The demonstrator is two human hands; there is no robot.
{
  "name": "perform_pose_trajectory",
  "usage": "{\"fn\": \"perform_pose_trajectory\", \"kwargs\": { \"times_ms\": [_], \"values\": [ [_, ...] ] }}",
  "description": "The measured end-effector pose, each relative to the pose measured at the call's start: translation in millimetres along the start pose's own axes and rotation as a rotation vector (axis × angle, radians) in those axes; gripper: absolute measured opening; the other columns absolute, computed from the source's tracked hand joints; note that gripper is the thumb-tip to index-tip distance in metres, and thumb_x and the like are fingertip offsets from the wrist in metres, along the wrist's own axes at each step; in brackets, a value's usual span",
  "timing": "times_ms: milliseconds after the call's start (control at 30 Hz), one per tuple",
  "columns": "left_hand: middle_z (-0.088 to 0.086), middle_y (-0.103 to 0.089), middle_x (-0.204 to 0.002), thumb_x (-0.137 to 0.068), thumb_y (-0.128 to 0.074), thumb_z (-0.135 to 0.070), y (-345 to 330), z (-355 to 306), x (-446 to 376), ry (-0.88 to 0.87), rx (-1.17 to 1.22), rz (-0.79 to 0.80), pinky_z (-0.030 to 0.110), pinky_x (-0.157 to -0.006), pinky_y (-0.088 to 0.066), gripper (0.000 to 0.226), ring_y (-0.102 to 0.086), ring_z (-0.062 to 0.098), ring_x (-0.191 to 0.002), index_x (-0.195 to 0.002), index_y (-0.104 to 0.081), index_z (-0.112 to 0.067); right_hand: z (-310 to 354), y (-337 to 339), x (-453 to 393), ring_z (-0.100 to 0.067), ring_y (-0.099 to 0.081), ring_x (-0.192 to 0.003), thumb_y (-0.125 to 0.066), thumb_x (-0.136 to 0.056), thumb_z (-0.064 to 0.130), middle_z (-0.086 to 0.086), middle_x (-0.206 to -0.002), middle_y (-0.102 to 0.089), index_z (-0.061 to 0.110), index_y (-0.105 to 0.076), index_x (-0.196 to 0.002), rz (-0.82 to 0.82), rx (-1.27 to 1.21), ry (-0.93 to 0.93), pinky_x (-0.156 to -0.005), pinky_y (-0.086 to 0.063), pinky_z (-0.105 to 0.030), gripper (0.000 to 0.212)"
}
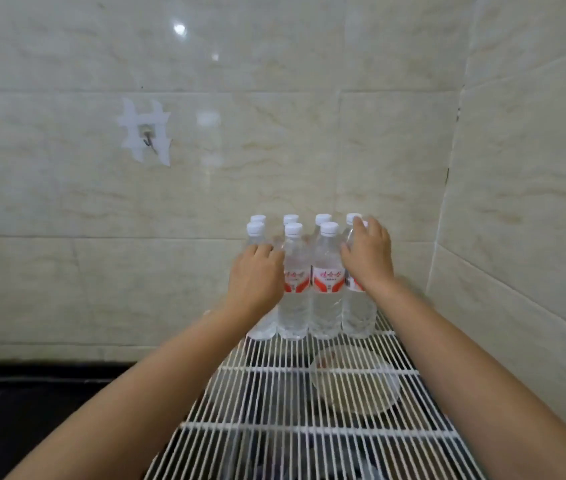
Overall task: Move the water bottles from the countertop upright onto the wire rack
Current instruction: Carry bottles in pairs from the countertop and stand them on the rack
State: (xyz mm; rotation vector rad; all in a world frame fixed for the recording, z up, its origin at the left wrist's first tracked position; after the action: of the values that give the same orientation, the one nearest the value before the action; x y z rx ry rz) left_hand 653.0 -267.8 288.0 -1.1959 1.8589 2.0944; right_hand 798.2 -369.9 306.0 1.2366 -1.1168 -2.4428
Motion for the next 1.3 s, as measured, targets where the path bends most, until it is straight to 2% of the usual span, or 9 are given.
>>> {"fn": "perform_pose_trajectory", "kwargs": {
  "times_ms": [133, 200, 300, 400, 567, 700, 933, 1067, 1300],
  "values": [
    [0.018, -0.027, -0.148, -0.091, -0.035, -0.011, 13, 66, 65, 0.269, -0.070, 0.109, 0.042, -0.110, -0.023, 0.044, -0.022, 0.031, -0.137, -0.135, -0.031, -0.008, 62, -23, 32, -0.033, -0.034, -0.130, -0.047, -0.085, 0.014, -0.019, -0.141, -0.038, 0.007, -0.043, -0.129, 0.057, -0.075, 0.235, -0.110, -0.020, -0.043, 0.044],
    [0.017, -0.017, -0.152, -0.093, -0.031, -0.012, 29, 104, 106, 0.403, -0.159, 0.189, 0.044, -0.113, -0.017, 0.048, -0.014, 0.034, -0.140, -0.140, -0.022, -0.010, 109, -41, 56, -0.031, -0.037, -0.127, -0.049, -0.085, 0.019, -0.017, -0.138, -0.044, 0.008, -0.046, -0.126, 0.128, -0.130, 0.358, -0.110, -0.018, -0.045, 0.043],
    [0.018, -0.022, -0.149, -0.095, -0.033, -0.020, 63, 158, 174, 0.536, -0.285, 0.244, 0.044, -0.113, -0.021, 0.046, -0.017, 0.035, -0.137, -0.138, -0.025, -0.009, 190, -64, 104, -0.028, -0.037, -0.128, -0.053, -0.084, 0.024, -0.013, -0.139, -0.044, 0.010, -0.046, -0.127, 0.254, -0.240, 0.518, -0.111, -0.013, -0.051, 0.045],
    [0.016, -0.023, -0.150, -0.094, -0.037, -0.030, 103, 200, 244, 0.687, -0.371, 0.266, 0.044, -0.110, -0.024, 0.047, -0.016, 0.034, -0.138, -0.137, -0.030, -0.012, 267, -84, 159, -0.030, -0.037, -0.127, -0.050, -0.086, 0.032, -0.013, -0.138, -0.044, 0.011, -0.045, -0.128, 0.376, -0.263, 0.653, -0.110, -0.017, -0.050, 0.047],
    [0.013, -0.020, -0.152, -0.092, -0.038, -0.039, 156, 268, 355, 0.908, -0.447, 0.304, 0.046, -0.111, -0.022, 0.053, -0.013, 0.034, -0.139, -0.139, -0.025, -0.017, 380, -117, 260, -0.032, -0.029, -0.133, -0.046, -0.089, 0.040, -0.012, -0.143, -0.036, 0.014, -0.037, -0.133, 0.554, -0.264, 0.845, -0.110, -0.018, -0.051, 0.052],
    [0.015, -0.026, -0.148, -0.093, -0.038, -0.037, 190, 330, 443, 1.026, -0.462, 0.358, 0.045, -0.109, -0.026, 0.052, -0.019, 0.034, -0.137, -0.138, -0.026, -0.015, 466, -147, 345, -0.033, -0.020, -0.138, -0.043, -0.090, 0.041, -0.011, -0.149, -0.029, 0.016, -0.031, -0.137, 0.667, -0.251, 0.926, -0.113, -0.011, -0.054, 0.054],
    [0.017, -0.034, -0.139, -0.092, -0.039, -0.035, 250, 430, 588, 1.240, -0.415, 0.438, 0.044, -0.101, -0.033, 0.048, -0.029, 0.034, -0.129, -0.133, -0.030, -0.009, 608, -184, 478, -0.032, -0.025, -0.136, -0.045, -0.090, 0.037, -0.011, -0.143, -0.037, 0.013, -0.038, -0.132, 0.803, -0.259, 1.035, -0.111, -0.017, -0.050, 0.048],
    [0.019, -0.037, -0.133, -0.093, -0.038, -0.034, 278, 489, 637, 1.384, -0.388, 0.418, 0.045, -0.099, -0.034, 0.042, -0.032, 0.035, -0.125, -0.125, -0.035, -0.006, 672, -207, 518, -0.030, -0.033, -0.130, -0.045, -0.089, 0.033, -0.010, -0.135, -0.045, 0.012, -0.043, -0.126, 0.835, -0.251, 1.064, -0.108, -0.023, -0.047, 0.043],
    [0.018, -0.027, -0.145, -0.094, -0.035, -0.034, 276, 604, 688, 1.423, -0.375, 0.452, 0.046, -0.106, -0.027, 0.047, -0.024, 0.034, -0.134, -0.133, -0.029, -0.009, 775, -283, 542, -0.030, -0.033, -0.130, -0.044, -0.090, 0.035, -0.011, -0.135, -0.045, 0.011, -0.044, -0.126, 0.901, -0.215, 1.069, -0.108, -0.024, -0.047, 0.043]
  ]
}}
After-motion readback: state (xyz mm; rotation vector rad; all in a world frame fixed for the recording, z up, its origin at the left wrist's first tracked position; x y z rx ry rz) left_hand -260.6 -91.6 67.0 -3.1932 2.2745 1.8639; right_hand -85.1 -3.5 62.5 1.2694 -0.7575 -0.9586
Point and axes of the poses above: each hand's wrist, its own x-axis away from the middle knuckle, its own y-axis out of the back of the hand, z = x × y, the point moved 1 cm from there along -x, towards the middle knuckle
